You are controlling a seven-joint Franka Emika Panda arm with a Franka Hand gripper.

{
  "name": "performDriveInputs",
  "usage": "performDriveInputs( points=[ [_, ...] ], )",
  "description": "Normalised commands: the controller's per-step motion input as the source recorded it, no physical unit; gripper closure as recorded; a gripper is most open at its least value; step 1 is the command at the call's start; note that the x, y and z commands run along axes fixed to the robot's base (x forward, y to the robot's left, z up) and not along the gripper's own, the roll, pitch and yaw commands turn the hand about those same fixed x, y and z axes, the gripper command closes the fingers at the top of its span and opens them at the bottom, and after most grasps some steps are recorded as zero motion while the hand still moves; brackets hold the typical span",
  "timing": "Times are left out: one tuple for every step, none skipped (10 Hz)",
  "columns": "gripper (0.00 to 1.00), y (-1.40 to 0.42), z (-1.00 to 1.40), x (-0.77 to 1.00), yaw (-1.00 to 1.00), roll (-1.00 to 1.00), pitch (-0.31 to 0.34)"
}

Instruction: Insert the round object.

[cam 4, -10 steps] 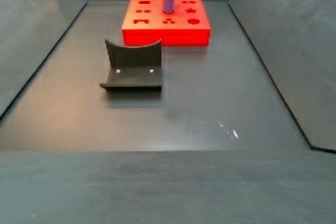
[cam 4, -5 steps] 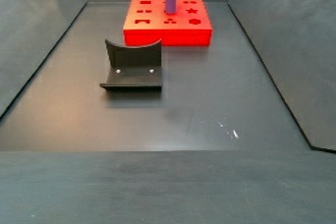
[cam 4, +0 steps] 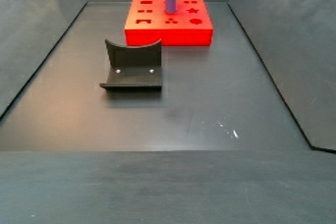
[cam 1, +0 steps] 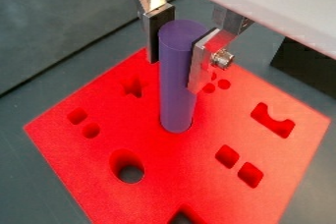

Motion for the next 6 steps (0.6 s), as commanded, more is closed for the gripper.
performDriveInputs(
  points=[
    [1.00,0.00,-0.88,-0.03,-0.09,0.10,-0.163],
    [1.00,0.00,-0.79,-0.11,-0.04,0.10,-0.170],
    [1.00,-0.04,-0.42,-0.21,0.00,0.29,-0.044],
    [1.00,0.00,-0.09,0.00,0.00,0.10,0.011],
    [1.00,0.00,0.00,0.00,0.00,0.01,0.000],
    [1.00,0.00,0.00,0.00,0.00,0.00,0.000]
  ],
)
